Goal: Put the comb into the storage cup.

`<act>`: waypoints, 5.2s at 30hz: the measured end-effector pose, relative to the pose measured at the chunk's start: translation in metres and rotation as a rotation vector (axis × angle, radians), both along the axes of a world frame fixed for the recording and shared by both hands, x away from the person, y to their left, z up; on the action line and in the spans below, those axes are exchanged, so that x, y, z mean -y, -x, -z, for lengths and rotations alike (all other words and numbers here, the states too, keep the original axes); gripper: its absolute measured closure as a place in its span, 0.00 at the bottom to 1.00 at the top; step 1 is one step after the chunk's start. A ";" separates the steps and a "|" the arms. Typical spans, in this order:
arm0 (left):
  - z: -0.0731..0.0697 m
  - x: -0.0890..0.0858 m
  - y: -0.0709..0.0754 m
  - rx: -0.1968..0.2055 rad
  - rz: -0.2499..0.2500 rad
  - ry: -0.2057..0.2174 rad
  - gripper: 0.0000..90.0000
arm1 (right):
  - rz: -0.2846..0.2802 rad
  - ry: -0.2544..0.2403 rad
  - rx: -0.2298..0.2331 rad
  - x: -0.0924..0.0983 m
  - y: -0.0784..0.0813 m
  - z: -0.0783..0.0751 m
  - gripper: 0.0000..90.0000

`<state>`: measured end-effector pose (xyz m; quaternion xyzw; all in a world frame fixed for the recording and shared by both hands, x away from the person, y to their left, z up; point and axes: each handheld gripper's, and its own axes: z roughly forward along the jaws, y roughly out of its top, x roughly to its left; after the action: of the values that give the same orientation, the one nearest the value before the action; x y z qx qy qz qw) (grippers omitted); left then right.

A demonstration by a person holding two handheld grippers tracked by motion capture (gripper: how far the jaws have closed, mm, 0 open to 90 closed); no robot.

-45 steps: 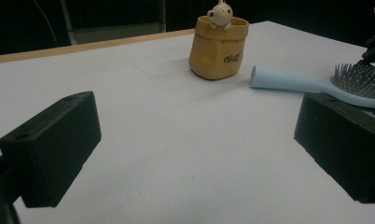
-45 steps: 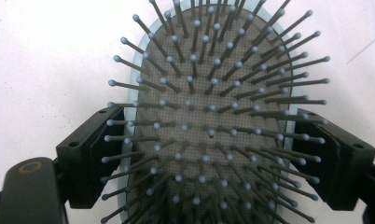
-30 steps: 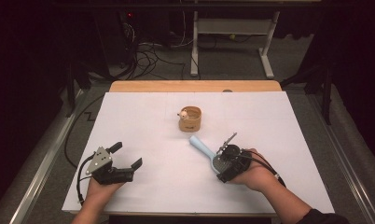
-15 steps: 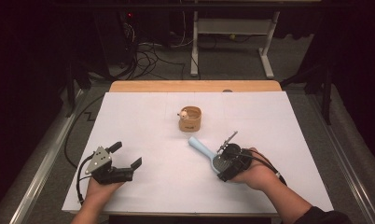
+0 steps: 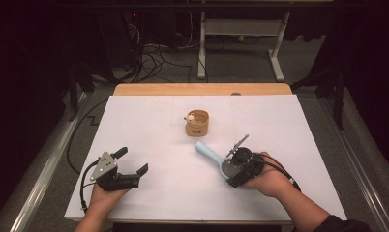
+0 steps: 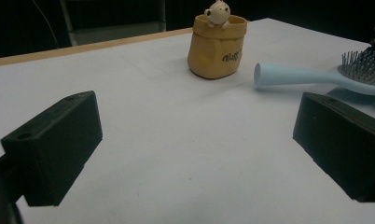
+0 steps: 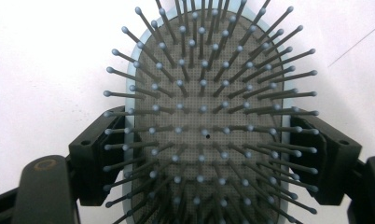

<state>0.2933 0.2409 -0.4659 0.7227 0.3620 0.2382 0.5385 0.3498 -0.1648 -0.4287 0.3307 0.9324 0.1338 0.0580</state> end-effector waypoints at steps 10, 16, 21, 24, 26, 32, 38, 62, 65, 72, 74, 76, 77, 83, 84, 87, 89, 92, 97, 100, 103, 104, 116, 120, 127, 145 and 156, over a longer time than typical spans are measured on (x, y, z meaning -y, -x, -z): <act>-0.012 0.008 -0.005 0.014 -0.017 -0.040 0.02 | -0.034 -0.025 0.003 0.003 0.003 -0.015 0.23; -0.025 0.014 -0.013 0.036 -0.021 -0.053 0.02 | -0.033 -0.021 0.013 0.004 0.004 -0.022 0.23; -0.030 0.025 -0.027 0.055 -0.031 -0.031 0.04 | -0.035 -0.037 0.014 0.004 0.002 -0.025 0.23; -0.029 0.032 -0.032 0.085 -0.029 -0.046 0.03 | -0.032 -0.042 0.013 0.002 0.002 -0.026 0.23; -0.027 0.035 -0.034 0.090 -0.028 -0.042 0.01 | -0.041 -0.039 0.015 0.001 0.002 -0.027 0.23; -0.019 0.038 -0.034 0.099 -0.024 -0.055 0.00 | -0.049 -0.041 0.011 0.000 0.001 -0.031 0.23; -0.015 0.040 -0.029 0.112 0.019 -0.041 0.00 | -0.068 -0.030 0.009 -0.007 0.001 -0.032 0.23; -0.001 0.050 -0.020 0.088 0.047 -0.098 0.00 | -0.105 -0.023 -0.010 -0.021 0.001 -0.031 0.23; -0.002 0.049 -0.019 0.094 0.045 -0.100 0.00 | -0.113 -0.016 -0.015 -0.022 0.001 -0.031 0.23; -0.002 0.049 -0.019 0.101 0.039 -0.108 0.00 | -0.120 -0.028 -0.023 -0.027 -0.001 -0.036 0.23; -0.002 0.049 -0.019 0.104 0.036 -0.115 0.00 | -0.118 -0.025 -0.016 -0.028 -0.001 -0.037 0.23; -0.002 0.050 -0.019 0.105 0.039 -0.127 0.00 | -0.123 -0.023 -0.015 -0.030 -0.001 -0.039 0.23; -0.002 0.050 -0.019 0.105 0.040 -0.130 0.00 | -0.128 -0.022 -0.015 -0.031 -0.002 -0.039 0.23; -0.001 0.056 -0.017 0.123 0.056 -0.180 0.00 | -0.128 -0.024 -0.019 -0.034 -0.003 -0.041 0.23; -0.001 0.057 -0.016 0.124 0.058 -0.184 0.00 | -0.125 -0.026 -0.024 -0.035 -0.003 -0.042 0.23; 0.000 0.059 -0.016 0.126 0.059 -0.201 0.00 | -0.132 -0.029 -0.027 -0.037 -0.003 -0.043 0.23; 0.001 0.060 -0.016 0.127 0.060 -0.210 0.00 | -0.127 -0.028 -0.030 -0.039 -0.002 -0.044 0.23; 0.003 0.064 -0.015 0.134 0.068 -0.228 0.00 | -0.140 -0.035 -0.023 -0.042 -0.002 -0.047 0.23; 0.004 0.069 -0.012 0.154 0.080 -0.256 0.00 | -0.146 -0.039 -0.012 -0.046 -0.001 -0.051 0.23; 0.006 0.072 -0.011 0.162 0.088 -0.268 0.00 | -0.149 -0.041 -0.004 -0.047 -0.001 -0.050 0.23; 0.007 0.074 -0.010 0.169 0.089 -0.285 0.00 | -0.154 -0.043 0.002 -0.049 0.000 -0.050 0.23; 0.007 0.074 -0.010 0.172 0.090 -0.287 0.00 | -0.155 -0.040 0.001 -0.049 0.000 -0.050 0.23; 0.008 0.077 -0.009 0.195 0.080 -0.311 0.00 | -0.165 -0.026 0.004 -0.057 -0.001 -0.046 0.23; 0.010 0.078 -0.008 0.208 0.086 -0.325 0.01 | -0.171 -0.022 -0.002 -0.058 -0.001 -0.046 0.23; 0.011 0.079 -0.008 0.212 0.085 -0.330 0.01 | -0.177 -0.023 -0.002 -0.062 -0.002 -0.046 0.23; 0.012 0.089 -0.003 0.257 0.091 -0.373 0.01 | -0.179 -0.028 -0.004 -0.072 -0.002 -0.049 0.23; 0.016 0.097 0.000 0.301 0.085 -0.453 0.02 | -0.186 -0.034 -0.004 -0.078 -0.004 -0.048 0.23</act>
<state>0.2930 0.1443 -0.4814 0.7958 0.1844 0.3950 0.4203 0.3535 -0.0872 -0.3812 0.2438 0.9568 0.1536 0.0377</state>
